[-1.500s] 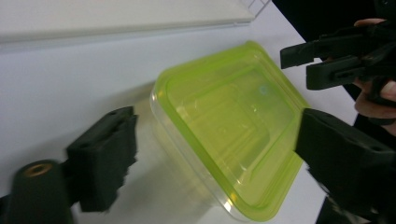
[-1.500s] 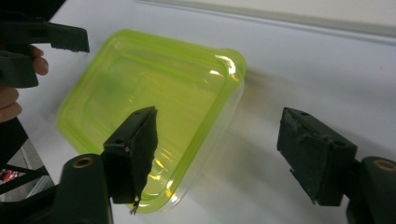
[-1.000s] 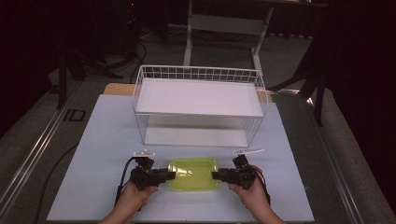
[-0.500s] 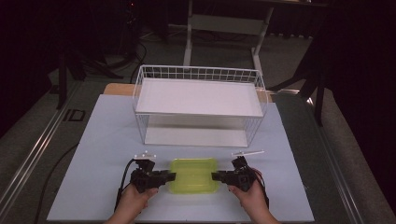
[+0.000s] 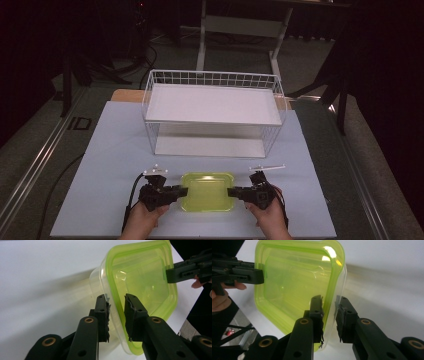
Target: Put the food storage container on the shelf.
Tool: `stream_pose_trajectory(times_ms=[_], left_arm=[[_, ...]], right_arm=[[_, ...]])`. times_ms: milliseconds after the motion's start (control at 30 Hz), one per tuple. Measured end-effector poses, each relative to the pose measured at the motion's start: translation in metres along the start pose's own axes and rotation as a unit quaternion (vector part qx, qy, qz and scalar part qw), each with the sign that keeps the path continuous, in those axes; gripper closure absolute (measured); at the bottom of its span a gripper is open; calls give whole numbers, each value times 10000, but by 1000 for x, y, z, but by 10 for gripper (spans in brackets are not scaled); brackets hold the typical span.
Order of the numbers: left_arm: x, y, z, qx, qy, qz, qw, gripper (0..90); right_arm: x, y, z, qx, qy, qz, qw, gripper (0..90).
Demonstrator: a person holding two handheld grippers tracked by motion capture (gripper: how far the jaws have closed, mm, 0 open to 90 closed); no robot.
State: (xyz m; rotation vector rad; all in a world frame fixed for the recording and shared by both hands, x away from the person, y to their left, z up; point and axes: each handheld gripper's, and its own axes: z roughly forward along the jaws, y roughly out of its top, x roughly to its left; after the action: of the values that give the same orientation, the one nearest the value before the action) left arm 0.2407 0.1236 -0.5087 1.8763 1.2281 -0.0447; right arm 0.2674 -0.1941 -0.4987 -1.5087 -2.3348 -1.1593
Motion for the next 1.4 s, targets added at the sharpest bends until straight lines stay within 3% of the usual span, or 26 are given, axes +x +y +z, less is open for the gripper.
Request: stream_pose_trajectory(times_ms=[100, 233, 400, 633, 1033, 1400], left_arm=[[-1, -1, -1, -29, 31, 65, 10000, 761], [0, -2, -2, -66, 4, -82, 9999, 780], [2, 1, -4, -157, -19, -158, 9997, 801], [3, 13, -4, -330, -23, -160, 9993, 802], [5, 48, 1, -785, 9, 18, 9969, 803], [15, 74, 19, -892, 191, 120, 9958, 800]], right_arm=[[1, -1, -1, -43, 19, -9, 10000, 785], [3, -1, -3, -67, 98, 31, 9999, 798], [10, 1, -6, -186, -28, -204, 9996, 803], [9, 10, -10, -415, -60, -248, 9988, 803], [-3, 39, -17, -952, -178, -273, 9949, 801], [-19, 63, -8, -1071, -424, -168, 9932, 795]])
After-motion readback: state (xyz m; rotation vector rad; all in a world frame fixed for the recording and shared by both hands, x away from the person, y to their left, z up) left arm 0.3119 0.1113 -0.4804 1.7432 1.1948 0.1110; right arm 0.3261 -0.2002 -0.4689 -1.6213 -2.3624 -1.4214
